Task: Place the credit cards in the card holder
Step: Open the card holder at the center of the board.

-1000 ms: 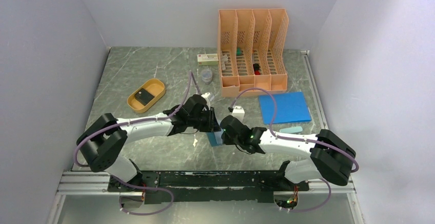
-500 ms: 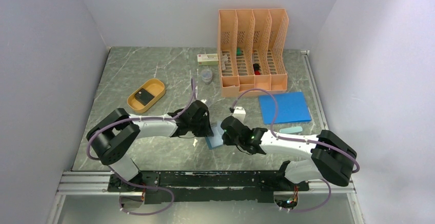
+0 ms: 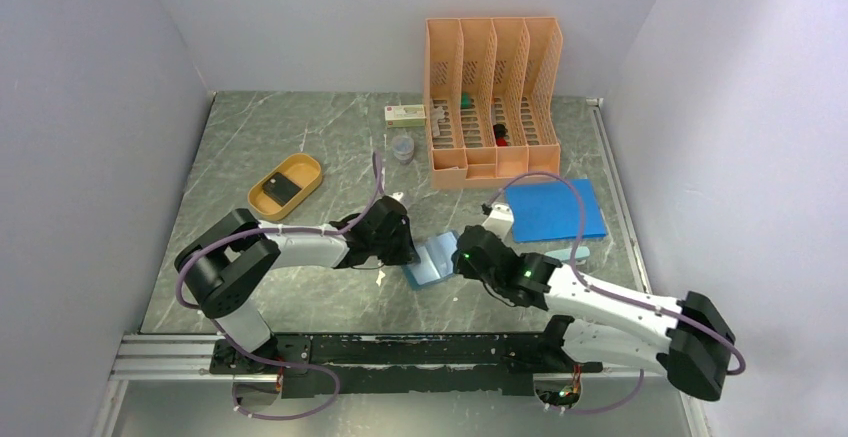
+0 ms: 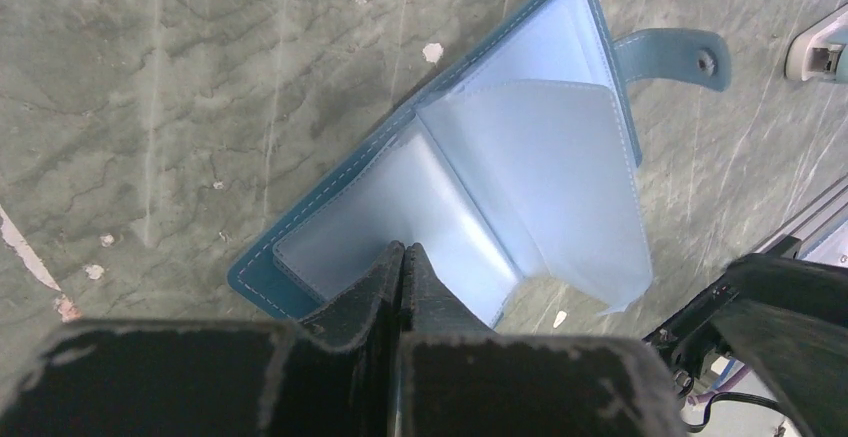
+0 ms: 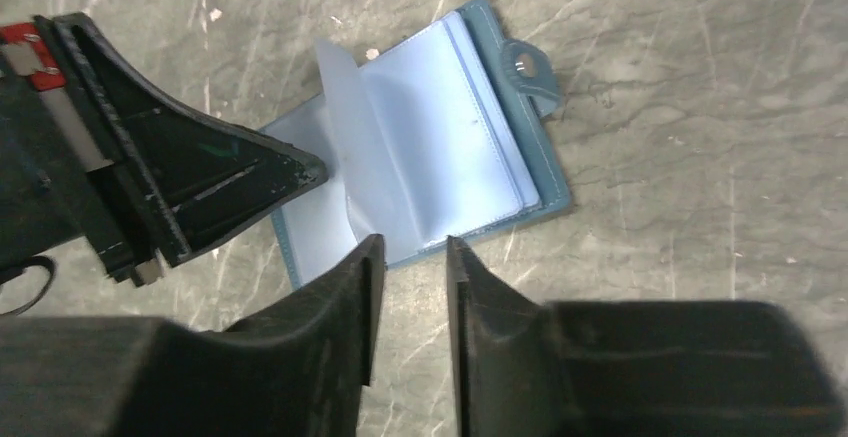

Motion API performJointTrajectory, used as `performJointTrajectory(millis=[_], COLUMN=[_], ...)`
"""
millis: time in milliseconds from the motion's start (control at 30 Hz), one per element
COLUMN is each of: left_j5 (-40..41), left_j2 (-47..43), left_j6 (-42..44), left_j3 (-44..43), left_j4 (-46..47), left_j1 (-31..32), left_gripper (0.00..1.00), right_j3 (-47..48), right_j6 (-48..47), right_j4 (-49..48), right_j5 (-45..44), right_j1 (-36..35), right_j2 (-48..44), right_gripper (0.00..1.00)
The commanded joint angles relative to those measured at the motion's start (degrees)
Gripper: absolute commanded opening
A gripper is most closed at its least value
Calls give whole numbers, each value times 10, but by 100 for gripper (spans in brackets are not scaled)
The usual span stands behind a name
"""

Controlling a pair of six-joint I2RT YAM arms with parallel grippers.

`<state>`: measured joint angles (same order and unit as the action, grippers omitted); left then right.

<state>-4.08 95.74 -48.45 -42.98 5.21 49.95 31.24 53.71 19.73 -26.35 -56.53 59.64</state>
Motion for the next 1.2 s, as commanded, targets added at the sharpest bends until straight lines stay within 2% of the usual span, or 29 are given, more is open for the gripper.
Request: performJointTrajectory(millis=[0, 67, 167, 300, 433, 600, 700, 1033, 1167], left_j5=[40, 40, 40, 40, 40, 40, 40, 74, 58], left_j2=[29, 27, 25, 21, 18, 11, 7, 16, 49], left_j6=[21, 25, 30, 30, 30, 43, 53, 92, 109], left_j3=[28, 28, 28, 31, 37, 38, 27, -56, -93], left_j4=[-43, -43, -42, -40, -38, -47, -51, -95, -96], left_j1=[2, 3, 4, 5, 7, 7, 7, 7, 7], left_gripper=[5, 5, 5, 5, 5, 5, 5, 5, 5], right_j3=[18, 33, 44, 63, 74, 47, 39, -77, -122], right_j6=[-53, -100, -159, -155, -129, -139, -153, -73, -33], right_j4=[55, 39, -36, -86, -93, -146, -144, -133, -125], right_j5=[-17, 17, 136, 208, 176, 186, 178, 155, 147], right_j1=[6, 6, 6, 6, 24, 93, 96, 82, 79], right_j2=[-60, -74, -70, 2, 92, 156, 179, 111, 63], right_gripper=[38, 39, 38, 32, 28, 27, 28, 27, 27])
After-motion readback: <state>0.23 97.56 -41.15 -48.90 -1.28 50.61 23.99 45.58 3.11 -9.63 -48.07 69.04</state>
